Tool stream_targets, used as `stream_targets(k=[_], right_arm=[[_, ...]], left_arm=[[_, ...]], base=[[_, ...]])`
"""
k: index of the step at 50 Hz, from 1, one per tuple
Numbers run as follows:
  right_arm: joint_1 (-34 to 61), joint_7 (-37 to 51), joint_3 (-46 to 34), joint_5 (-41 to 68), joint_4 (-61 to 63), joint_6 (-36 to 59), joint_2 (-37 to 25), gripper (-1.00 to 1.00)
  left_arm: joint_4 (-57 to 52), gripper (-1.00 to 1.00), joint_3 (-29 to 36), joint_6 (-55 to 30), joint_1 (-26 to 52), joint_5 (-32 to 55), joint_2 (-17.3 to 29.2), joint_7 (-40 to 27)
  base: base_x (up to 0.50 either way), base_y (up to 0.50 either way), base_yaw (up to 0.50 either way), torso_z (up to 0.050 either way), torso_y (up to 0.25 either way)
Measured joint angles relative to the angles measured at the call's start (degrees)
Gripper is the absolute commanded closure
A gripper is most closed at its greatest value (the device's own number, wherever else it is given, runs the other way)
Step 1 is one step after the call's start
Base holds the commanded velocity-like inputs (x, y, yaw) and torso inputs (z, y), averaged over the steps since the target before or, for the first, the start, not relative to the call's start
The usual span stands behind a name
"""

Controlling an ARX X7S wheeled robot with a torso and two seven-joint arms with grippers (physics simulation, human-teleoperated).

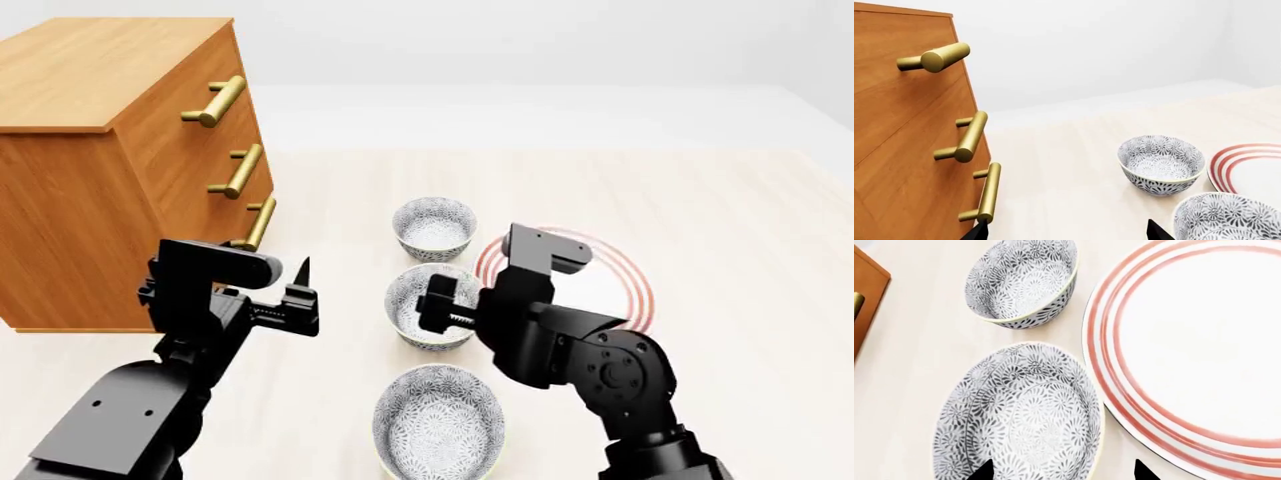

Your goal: Stack the bowl in the middle on the bowl at the back.

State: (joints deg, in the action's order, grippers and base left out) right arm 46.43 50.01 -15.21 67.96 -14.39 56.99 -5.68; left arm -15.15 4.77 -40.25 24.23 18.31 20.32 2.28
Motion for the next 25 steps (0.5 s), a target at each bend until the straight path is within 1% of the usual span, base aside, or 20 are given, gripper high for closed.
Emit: stream_targets(k=[25], right_arm=[[1.0, -2.6, -2.3, -0.9, -5.1, -2.8, 0.5, -1.0]], left_arm=[[1.0, -1.0, 0.1, 0.8, -0.1, 0.3, 0.2, -0.2]], base=[[0.0, 0.0, 0.0, 0.0, 0.0]])
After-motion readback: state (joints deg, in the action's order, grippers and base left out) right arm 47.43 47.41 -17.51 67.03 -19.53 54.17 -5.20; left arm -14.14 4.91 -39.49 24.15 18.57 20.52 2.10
